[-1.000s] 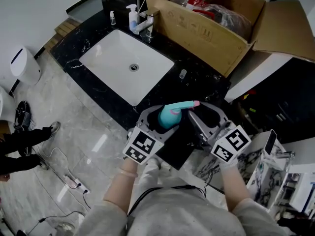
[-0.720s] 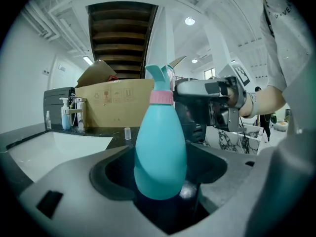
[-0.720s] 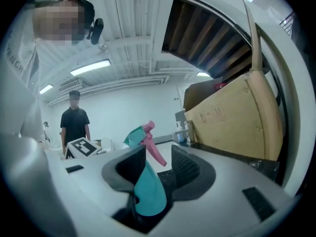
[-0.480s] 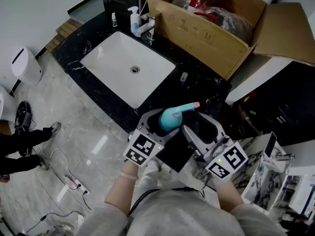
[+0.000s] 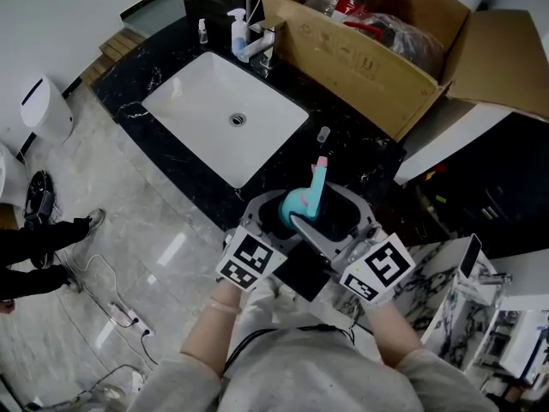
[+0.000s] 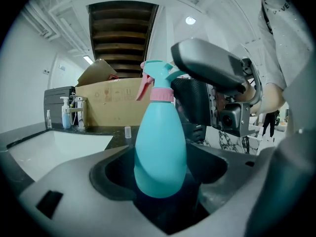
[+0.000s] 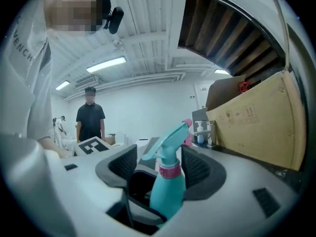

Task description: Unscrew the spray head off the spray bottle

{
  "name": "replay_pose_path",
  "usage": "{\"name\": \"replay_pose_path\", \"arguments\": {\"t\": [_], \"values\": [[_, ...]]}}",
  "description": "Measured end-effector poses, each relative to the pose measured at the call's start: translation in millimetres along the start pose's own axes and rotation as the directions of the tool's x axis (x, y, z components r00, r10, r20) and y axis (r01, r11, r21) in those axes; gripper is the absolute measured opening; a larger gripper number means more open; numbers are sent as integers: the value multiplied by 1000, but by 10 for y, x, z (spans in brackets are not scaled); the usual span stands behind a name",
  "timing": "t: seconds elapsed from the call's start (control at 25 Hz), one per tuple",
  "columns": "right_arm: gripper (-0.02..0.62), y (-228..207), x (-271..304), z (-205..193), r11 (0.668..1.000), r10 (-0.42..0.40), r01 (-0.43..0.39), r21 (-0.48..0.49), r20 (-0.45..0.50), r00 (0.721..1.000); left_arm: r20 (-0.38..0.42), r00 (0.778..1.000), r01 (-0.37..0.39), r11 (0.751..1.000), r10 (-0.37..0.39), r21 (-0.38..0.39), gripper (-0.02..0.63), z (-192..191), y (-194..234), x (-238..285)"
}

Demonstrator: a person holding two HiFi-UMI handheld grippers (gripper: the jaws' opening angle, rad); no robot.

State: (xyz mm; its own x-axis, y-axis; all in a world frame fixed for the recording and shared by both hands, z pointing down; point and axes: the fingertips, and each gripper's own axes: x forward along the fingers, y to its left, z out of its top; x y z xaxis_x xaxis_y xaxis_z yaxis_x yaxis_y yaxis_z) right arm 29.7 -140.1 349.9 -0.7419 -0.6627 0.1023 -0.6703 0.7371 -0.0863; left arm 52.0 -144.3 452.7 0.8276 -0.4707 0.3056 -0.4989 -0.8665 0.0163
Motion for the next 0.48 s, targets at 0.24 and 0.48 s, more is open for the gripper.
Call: {"name": "replay_pose_path", "arguments": {"t": [0.24,0.48], "values": [[238,-226,-267,-42,997,-70,70,35,3,998,-1,1000,7,1000,-7,1,334,-3,0,1],[205,-585,-383,-70,971,-186,180,156,24,982,-1,1000,6,1000,-6,-2,334,-20,7,-9]]}}
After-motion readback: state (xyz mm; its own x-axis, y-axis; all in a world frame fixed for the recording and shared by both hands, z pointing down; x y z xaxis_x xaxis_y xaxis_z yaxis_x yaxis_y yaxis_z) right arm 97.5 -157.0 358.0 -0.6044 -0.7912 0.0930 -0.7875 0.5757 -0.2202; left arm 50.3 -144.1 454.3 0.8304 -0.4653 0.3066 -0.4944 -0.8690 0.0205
